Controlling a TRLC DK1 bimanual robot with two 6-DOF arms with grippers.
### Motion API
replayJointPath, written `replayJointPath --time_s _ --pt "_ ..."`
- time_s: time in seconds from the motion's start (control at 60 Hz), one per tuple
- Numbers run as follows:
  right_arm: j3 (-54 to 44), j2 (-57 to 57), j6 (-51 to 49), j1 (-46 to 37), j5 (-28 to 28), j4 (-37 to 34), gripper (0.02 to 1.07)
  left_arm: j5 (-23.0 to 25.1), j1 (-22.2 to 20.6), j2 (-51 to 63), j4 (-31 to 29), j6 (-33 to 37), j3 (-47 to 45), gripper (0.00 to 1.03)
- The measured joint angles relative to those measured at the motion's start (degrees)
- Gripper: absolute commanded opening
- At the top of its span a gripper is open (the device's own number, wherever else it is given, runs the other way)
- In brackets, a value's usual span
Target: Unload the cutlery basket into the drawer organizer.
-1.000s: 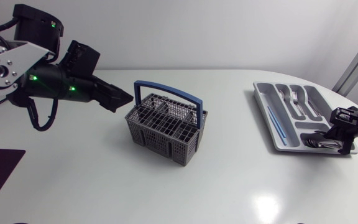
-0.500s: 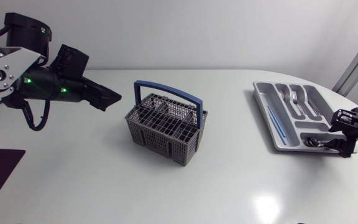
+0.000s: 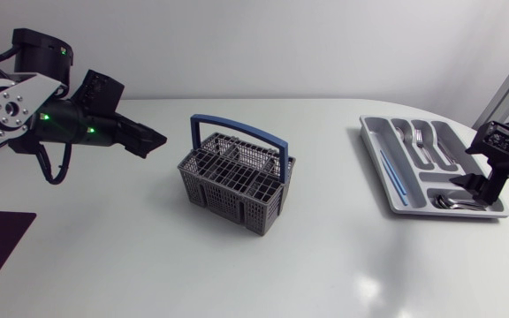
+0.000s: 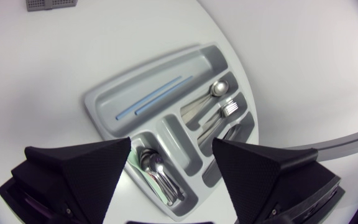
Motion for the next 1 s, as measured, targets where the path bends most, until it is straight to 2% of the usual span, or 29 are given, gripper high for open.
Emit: replayJointPath --time_s 0.15,0.283,0.5,0.65,0.767,1.0 --pt "-4.96 -7.67 6.12 7.58 -0.68 -1.07 0.98 0.02 1.16 1.46 0.68 1.03 0.00 0.82" --pt "-9.92 -12.15 14.56 18.91 -0.44 -1.95 0.97 0.02 1.51 4.52 1.97 1.75 0.00 0.82" --pt "-11.58 -12.79 23.63 28.39 -0.15 -2.05 0.92 0.02 1.51 8.61 3.91 2.62 0.00 0.82" --pt "-11.58 -12.74 29.42 34.82 0.02 -1.64 0.73 0.02 1.51 12.28 4.96 3.19 0.00 0.81" --pt "-11.63 -12.17 33.07 39.10 0.66 -0.15 0.50 0.00 1.51 14.88 5.79 3.43 0.09 0.80" --pt "-11.54 -7.82 38.73 45.24 0.87 3.06 0.13 0.02 1.49 18.51 6.05 3.80 1.29 0.78"
